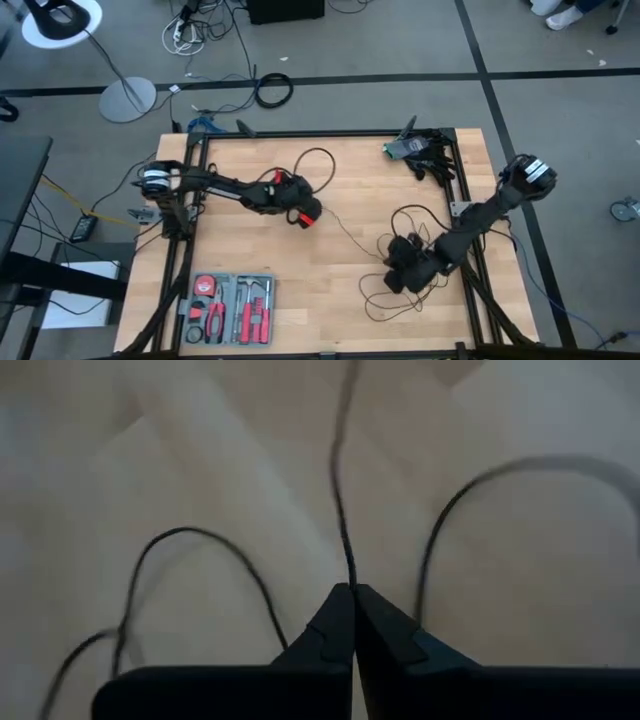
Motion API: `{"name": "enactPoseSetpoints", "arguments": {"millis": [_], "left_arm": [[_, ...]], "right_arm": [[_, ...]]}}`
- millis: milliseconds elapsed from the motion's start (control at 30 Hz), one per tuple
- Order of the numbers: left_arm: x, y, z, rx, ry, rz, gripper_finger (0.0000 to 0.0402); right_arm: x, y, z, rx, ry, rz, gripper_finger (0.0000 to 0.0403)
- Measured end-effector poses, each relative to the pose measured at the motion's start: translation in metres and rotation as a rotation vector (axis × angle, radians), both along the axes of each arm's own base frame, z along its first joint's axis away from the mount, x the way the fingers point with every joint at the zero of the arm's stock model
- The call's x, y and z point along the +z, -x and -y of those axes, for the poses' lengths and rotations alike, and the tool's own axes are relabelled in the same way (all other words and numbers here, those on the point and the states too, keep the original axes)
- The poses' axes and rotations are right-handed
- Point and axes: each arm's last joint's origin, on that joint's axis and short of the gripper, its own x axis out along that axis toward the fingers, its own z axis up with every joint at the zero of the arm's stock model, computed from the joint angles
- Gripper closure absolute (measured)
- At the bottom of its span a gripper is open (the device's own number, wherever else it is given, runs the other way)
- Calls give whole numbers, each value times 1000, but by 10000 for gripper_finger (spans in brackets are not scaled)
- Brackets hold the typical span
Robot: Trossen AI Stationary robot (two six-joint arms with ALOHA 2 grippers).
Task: Coil cords
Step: Uncoil the black wire from the spool
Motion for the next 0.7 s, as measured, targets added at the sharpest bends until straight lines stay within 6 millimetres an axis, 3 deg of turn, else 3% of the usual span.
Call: {"name": "enactPoseSetpoints", "arguments": {"millis": [233, 400, 533, 700], "left_arm": [[3, 26, -7, 26, 17, 37, 49], [7, 39, -16, 85, -28, 13, 49], [9, 39, -20, 97, -30, 19, 49], [11, 37, -22, 97, -25, 55, 49]], "right_arm": [[4, 24, -19, -18, -115, -26, 402], [7, 44, -29, -43, -164, -139, 403], [13, 53, -32, -91, -136, -170, 403], [17, 52, -36, -95, -115, -87, 400]]}}
